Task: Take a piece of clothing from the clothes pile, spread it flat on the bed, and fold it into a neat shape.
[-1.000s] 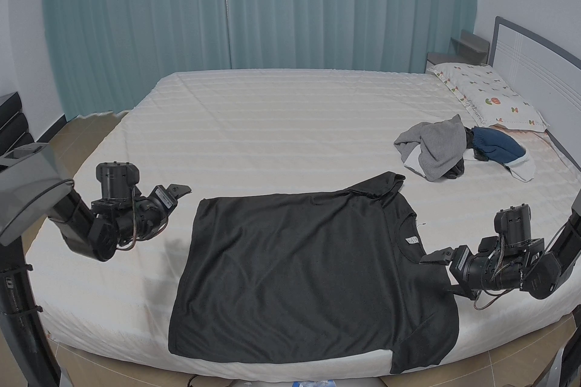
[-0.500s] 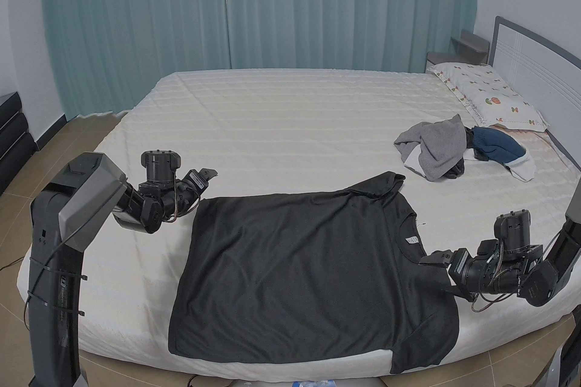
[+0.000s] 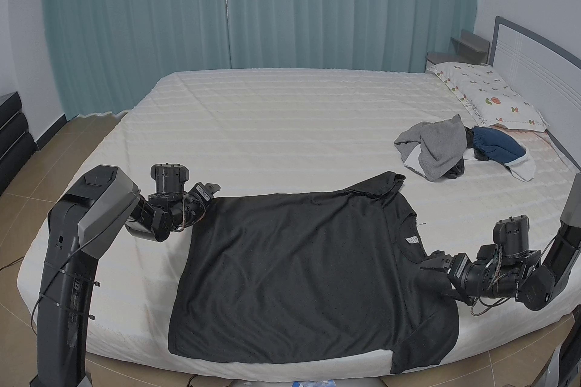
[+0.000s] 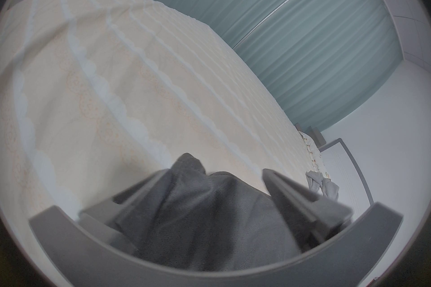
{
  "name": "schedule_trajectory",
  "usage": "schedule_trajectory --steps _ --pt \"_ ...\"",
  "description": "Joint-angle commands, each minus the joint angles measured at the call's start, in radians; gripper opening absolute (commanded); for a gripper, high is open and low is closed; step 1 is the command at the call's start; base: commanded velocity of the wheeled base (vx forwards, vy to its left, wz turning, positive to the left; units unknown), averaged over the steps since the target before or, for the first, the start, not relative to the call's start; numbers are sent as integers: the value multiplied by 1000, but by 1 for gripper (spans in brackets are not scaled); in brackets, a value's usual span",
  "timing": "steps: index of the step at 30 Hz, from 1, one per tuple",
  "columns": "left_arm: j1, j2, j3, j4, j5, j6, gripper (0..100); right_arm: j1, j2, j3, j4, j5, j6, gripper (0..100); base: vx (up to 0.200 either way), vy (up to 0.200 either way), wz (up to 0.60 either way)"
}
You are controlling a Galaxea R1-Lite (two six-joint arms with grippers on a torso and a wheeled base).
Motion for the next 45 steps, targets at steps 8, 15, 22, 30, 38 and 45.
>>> schedule_trajectory --steps 8,15,22,30,38,45 --pt "19 -1 -24 -19 91 -1 0 -20 30 -141 -69 -14 -12 100 0 0 0" --pt "65 7 -21 -61 94 -4 0 -32 249 -498 47 -112 -24 100 0 0 0" --pt "77 15 -24 -67 88 -6 0 -7 381 -799 277 -143 -24 100 0 0 0" --pt "86 36 -35 -168 105 -32 0 -24 600 -1135 452 -204 -127 100 0 0 0" --pt "88 42 -37 -168 109 -30 0 -59 665 -1294 464 -258 -158 100 0 0 0" --pt "89 45 -40 -168 111 -30 0 -70 715 -1374 477 -261 -155 100 0 0 0"
